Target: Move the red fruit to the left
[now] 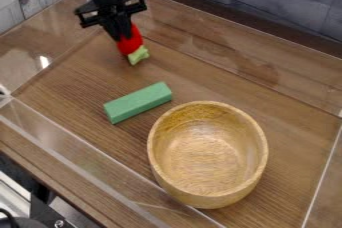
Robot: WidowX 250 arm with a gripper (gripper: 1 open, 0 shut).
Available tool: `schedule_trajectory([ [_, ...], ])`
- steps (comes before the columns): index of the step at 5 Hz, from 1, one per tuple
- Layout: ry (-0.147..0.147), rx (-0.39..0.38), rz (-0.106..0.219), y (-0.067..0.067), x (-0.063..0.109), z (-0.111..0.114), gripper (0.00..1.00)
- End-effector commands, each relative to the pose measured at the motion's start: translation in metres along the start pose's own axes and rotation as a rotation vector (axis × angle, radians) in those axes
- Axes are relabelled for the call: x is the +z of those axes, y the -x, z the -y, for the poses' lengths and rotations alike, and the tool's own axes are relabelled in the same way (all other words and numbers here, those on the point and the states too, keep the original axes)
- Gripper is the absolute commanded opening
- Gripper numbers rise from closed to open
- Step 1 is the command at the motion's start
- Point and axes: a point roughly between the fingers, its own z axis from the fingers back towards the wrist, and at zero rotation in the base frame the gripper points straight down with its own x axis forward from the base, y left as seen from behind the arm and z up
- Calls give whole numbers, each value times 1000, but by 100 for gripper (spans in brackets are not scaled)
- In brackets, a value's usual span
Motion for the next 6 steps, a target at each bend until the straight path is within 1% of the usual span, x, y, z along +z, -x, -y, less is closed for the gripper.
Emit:
schedule_trajectory([
  [1, 13, -9, 41, -4, 14, 0, 0],
  [2, 21, -14, 31, 1, 14, 4, 0],
  [4, 47, -85, -7, -3, 2, 21, 0],
  [6, 62, -57, -18, 10, 13, 43, 0],
])
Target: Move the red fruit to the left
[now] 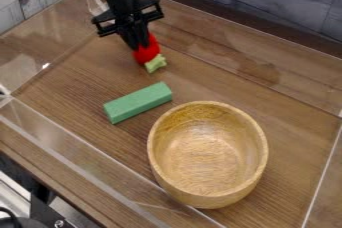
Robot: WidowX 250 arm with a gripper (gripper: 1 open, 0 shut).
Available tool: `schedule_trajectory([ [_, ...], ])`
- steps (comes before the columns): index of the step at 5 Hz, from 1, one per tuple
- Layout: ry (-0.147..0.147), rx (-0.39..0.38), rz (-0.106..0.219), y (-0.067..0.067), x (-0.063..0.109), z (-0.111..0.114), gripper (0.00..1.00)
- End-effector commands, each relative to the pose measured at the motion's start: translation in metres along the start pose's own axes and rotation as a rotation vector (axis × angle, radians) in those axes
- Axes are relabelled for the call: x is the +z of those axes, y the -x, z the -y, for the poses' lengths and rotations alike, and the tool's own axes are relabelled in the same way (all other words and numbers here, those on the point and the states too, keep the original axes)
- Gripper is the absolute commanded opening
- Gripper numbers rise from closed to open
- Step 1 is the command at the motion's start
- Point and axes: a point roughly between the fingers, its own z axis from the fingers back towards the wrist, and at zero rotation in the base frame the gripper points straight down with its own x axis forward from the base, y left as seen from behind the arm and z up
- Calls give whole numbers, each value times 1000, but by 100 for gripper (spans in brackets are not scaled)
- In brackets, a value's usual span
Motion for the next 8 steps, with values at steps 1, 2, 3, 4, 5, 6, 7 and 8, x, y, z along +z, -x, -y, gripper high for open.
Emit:
schedule_trajectory([
  [1, 24, 20, 68, -11, 36, 7, 0],
  [2, 39, 64, 72, -15, 54, 2, 0],
  [3, 45, 95, 73, -9, 54, -1, 0],
  [4, 43, 189, 103, -14, 55, -16, 0],
  [5, 37, 280, 134, -20, 51, -34, 0],
  [6, 34, 274, 129, -23, 44, -52, 0],
  [7, 30, 278, 127, -28, 36, -69, 0],
  [8, 31, 286, 125, -28, 30, -77, 0],
])
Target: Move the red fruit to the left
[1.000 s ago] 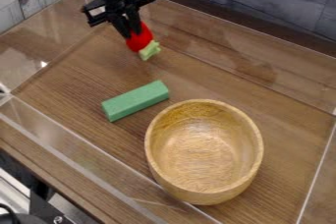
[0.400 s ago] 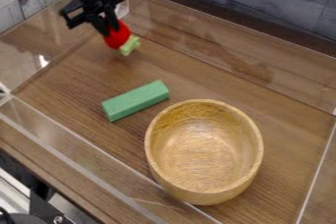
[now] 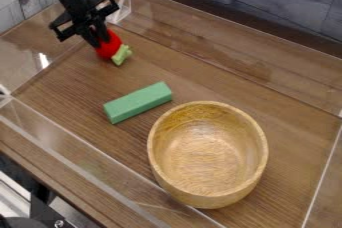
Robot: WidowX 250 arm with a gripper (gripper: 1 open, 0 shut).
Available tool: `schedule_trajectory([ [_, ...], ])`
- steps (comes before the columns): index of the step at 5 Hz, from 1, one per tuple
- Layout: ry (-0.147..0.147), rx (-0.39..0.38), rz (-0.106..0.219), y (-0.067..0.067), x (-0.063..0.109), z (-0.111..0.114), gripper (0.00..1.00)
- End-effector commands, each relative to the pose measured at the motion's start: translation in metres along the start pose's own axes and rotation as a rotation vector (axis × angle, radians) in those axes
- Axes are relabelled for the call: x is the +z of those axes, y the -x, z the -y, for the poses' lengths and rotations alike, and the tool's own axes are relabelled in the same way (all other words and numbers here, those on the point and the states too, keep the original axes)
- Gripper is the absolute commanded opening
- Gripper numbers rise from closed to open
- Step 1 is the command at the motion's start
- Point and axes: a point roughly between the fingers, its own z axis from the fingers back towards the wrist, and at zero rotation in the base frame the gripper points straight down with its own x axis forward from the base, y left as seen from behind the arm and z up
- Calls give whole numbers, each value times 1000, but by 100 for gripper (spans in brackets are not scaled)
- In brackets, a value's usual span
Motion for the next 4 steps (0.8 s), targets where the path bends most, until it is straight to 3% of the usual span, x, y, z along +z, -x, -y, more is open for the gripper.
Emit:
schedule_trajectory([
  [1, 3, -1, 53, -7, 11, 5, 0],
  [4, -2, -1, 41, 6, 15, 18, 0],
])
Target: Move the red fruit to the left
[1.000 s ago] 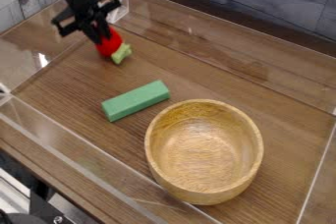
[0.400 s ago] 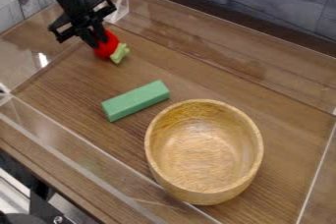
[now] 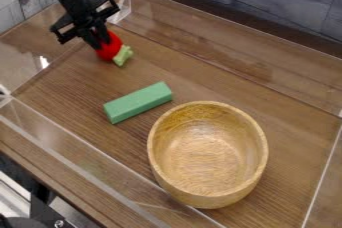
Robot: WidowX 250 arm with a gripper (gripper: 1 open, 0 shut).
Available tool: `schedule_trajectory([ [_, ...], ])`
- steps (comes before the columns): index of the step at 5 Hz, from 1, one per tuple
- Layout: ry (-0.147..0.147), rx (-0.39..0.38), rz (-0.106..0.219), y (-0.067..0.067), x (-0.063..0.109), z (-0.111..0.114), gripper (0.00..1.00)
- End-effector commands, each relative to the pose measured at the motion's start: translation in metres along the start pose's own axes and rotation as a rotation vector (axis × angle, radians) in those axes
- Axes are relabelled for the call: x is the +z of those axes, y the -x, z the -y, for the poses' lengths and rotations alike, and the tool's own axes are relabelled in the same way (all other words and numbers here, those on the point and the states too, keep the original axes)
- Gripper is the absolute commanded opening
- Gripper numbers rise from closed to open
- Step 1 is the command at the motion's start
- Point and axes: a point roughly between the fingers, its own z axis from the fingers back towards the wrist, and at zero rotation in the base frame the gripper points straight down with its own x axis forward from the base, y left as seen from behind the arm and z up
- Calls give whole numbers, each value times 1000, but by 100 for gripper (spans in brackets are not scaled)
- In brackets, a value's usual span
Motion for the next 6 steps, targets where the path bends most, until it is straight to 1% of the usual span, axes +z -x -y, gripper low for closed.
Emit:
schedule_trajectory([
  [1, 8, 32, 70, -7, 14, 16, 0],
  [2, 4, 96, 86, -9, 11, 20, 0],
  [4, -8, 166, 89, 0, 5, 28, 0],
  [6, -17, 142, 57, -10, -11, 20, 0],
])
